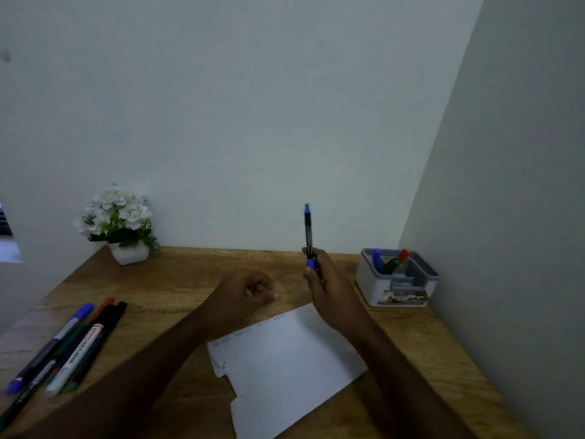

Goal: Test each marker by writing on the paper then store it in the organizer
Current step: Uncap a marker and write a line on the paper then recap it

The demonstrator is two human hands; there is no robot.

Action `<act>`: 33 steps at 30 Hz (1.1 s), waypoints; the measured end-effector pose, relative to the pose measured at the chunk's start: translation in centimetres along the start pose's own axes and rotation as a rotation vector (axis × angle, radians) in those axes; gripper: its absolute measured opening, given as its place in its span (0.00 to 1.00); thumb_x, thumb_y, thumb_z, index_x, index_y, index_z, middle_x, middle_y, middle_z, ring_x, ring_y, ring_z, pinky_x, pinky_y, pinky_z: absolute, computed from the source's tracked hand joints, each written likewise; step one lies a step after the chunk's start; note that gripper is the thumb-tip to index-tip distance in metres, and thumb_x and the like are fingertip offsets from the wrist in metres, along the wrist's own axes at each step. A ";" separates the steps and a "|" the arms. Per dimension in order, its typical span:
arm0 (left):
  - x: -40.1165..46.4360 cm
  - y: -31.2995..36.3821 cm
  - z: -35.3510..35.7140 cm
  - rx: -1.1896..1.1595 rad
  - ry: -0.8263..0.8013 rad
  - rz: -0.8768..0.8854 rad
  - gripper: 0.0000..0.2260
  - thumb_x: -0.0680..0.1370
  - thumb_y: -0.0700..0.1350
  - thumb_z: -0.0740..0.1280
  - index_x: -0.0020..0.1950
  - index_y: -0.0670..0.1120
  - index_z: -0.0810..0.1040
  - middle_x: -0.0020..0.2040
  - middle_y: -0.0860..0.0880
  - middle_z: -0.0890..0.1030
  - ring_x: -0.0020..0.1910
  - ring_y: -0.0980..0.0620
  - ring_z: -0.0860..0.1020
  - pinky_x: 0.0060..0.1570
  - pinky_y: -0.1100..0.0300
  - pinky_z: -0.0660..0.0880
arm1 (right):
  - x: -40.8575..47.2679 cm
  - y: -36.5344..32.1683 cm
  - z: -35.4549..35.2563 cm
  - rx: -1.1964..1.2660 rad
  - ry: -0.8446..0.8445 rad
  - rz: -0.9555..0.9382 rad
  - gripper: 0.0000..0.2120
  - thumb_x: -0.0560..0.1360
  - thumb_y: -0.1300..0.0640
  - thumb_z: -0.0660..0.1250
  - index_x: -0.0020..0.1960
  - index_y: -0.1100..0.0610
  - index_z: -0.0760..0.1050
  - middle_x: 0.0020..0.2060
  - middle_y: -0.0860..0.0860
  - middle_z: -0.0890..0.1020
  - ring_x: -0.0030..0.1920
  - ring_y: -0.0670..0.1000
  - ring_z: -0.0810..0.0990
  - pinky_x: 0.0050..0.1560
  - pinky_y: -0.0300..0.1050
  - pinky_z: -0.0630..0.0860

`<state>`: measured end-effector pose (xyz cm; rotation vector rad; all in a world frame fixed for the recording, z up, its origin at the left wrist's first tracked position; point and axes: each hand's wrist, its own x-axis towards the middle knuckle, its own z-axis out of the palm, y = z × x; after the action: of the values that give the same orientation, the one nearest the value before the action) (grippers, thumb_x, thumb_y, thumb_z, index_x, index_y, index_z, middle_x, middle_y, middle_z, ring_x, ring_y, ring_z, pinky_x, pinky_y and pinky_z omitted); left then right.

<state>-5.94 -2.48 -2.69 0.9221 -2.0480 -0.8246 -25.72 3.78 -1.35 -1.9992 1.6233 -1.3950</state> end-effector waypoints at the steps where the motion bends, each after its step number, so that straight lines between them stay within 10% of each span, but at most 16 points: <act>1: 0.8 0.7 0.1 0.044 -0.026 0.014 0.05 0.72 0.47 0.75 0.43 0.47 0.84 0.39 0.52 0.84 0.40 0.59 0.80 0.37 0.71 0.71 | 0.3 -0.2 -1.1 -0.058 0.021 -0.026 0.12 0.82 0.57 0.60 0.66 0.51 0.70 0.40 0.41 0.76 0.38 0.40 0.76 0.39 0.33 0.71; 6: 5.3 4.0 2.0 0.130 -0.125 0.093 0.07 0.72 0.51 0.75 0.43 0.48 0.84 0.38 0.53 0.84 0.40 0.58 0.81 0.40 0.67 0.74 | 2.2 -1.2 -8.9 -0.294 0.277 -0.051 0.05 0.76 0.58 0.69 0.50 0.52 0.75 0.35 0.46 0.80 0.35 0.46 0.78 0.37 0.42 0.74; 11: 8.3 6.7 4.9 0.155 -0.177 0.182 0.09 0.73 0.50 0.74 0.47 0.46 0.84 0.42 0.53 0.84 0.41 0.60 0.80 0.39 0.73 0.71 | 3.7 -0.7 -16.1 -0.487 0.340 0.060 0.02 0.73 0.56 0.71 0.44 0.54 0.80 0.34 0.45 0.79 0.34 0.40 0.76 0.33 0.27 0.66; 17: 10.4 7.9 6.4 0.152 -0.159 0.209 0.08 0.73 0.50 0.74 0.48 0.46 0.84 0.42 0.53 0.84 0.41 0.60 0.81 0.40 0.73 0.73 | 3.9 -0.3 -18.0 -0.537 0.216 0.172 0.04 0.71 0.57 0.73 0.44 0.56 0.81 0.35 0.50 0.82 0.37 0.48 0.81 0.43 0.44 0.81; 33: 9.9 7.5 6.0 0.232 -0.192 0.191 0.09 0.75 0.51 0.72 0.48 0.47 0.84 0.43 0.54 0.84 0.41 0.61 0.80 0.38 0.74 0.72 | 3.7 3.1 -14.2 -0.626 -0.070 0.333 0.12 0.69 0.48 0.74 0.47 0.55 0.85 0.43 0.52 0.85 0.44 0.48 0.82 0.46 0.49 0.82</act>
<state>-18.07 -4.95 3.47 0.7776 -2.3944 -0.6012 -38.70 4.91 6.06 -1.8847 2.4342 -0.7424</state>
